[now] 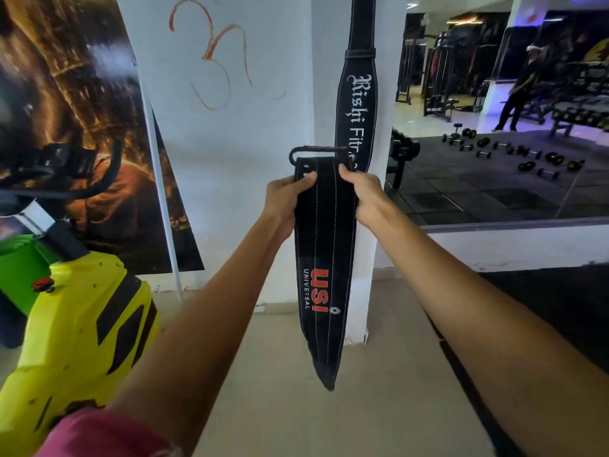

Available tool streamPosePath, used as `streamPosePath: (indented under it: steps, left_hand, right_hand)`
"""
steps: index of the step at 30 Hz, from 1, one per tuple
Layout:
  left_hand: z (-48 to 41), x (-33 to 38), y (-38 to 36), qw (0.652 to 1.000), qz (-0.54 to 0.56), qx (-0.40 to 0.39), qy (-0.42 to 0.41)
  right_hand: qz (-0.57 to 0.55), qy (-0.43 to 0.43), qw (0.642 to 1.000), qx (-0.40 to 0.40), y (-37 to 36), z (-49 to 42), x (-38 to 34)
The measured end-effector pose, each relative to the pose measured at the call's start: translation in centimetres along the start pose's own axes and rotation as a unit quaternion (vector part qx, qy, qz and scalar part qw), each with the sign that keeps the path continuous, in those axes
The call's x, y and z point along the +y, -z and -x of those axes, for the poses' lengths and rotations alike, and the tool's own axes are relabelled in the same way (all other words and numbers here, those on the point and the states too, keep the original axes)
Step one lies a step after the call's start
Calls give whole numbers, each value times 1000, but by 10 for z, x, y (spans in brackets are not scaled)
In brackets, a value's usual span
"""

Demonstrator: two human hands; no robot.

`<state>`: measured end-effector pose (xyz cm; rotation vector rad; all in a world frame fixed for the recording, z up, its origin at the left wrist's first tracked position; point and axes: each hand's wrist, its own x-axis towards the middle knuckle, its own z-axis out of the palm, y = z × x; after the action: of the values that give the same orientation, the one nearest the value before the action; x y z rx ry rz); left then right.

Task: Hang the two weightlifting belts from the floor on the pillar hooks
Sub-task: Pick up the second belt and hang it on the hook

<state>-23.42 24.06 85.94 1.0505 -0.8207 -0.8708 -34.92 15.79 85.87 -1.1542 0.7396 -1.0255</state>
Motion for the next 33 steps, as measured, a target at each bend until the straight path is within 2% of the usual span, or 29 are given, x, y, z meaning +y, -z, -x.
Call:
streamPosePath:
  steps: [3, 7, 11, 12, 13, 15, 16, 17, 18, 19, 20, 21, 24, 27, 30, 33]
  left_hand:
    - [20, -45, 18, 996, -68, -55, -26]
    - [47, -116, 59, 972, -193, -114, 64]
    - [50, -124, 66, 983, -156, -65, 75]
    - [54, -128, 66, 977, -184, -69, 84]
    - [58, -136, 70, 956, -260, -89, 106]
    - [63, -143, 78, 881, -413, -167, 162]
    - [58, -135, 78, 883, -398, -186, 168]
    - [50, -120, 77, 913, -326, -197, 148]
    - [40, -98, 72, 950, -207, -199, 124]
    - [29, -74, 63, 971, -79, -193, 113]
    - [17, -49, 54, 978, 16, -179, 108]
    - [3, -28, 46, 980, 66, -161, 102]
    - [-18, 8, 22, 992, 29, -101, 67]
    - [-19, 9, 19, 997, 25, -38, 63]
    - [-14, 4, 15, 996, 27, -61, 56]
    - [-5, 12, 0, 996, -26, -81, 27]
  right_hand:
    - [2, -24, 998, 52, 5, -5, 16]
    - [-3, -11, 998, 63, 11, 3, 34]
    - [-23, 4, 998, 67, 13, 3, 39]
    - [-24, 10, 998, 63, 13, 4, 38]
    - [-17, 18, 998, 59, 11, 8, 36]
    - [-2, 25, 999, 41, 12, 14, 34]
    - [0, 28, 999, 31, 13, 15, 35]
    - [3, 33, 999, 17, 15, 17, 37]
    - [6, 35, 999, -1, 16, 18, 38]
    - [14, 34, 999, -19, 16, 20, 38]
    - [17, 31, 999, -33, 16, 19, 39]
    - [22, 30, 998, -51, 16, 20, 40]
    - [52, 11, 991, -119, 20, 28, 41]
    - [72, -18, 984, -164, 29, 33, 25]
    - [49, -21, 989, -141, 23, 27, -13]
    - [107, 27, 990, -82, -1, 26, -47]
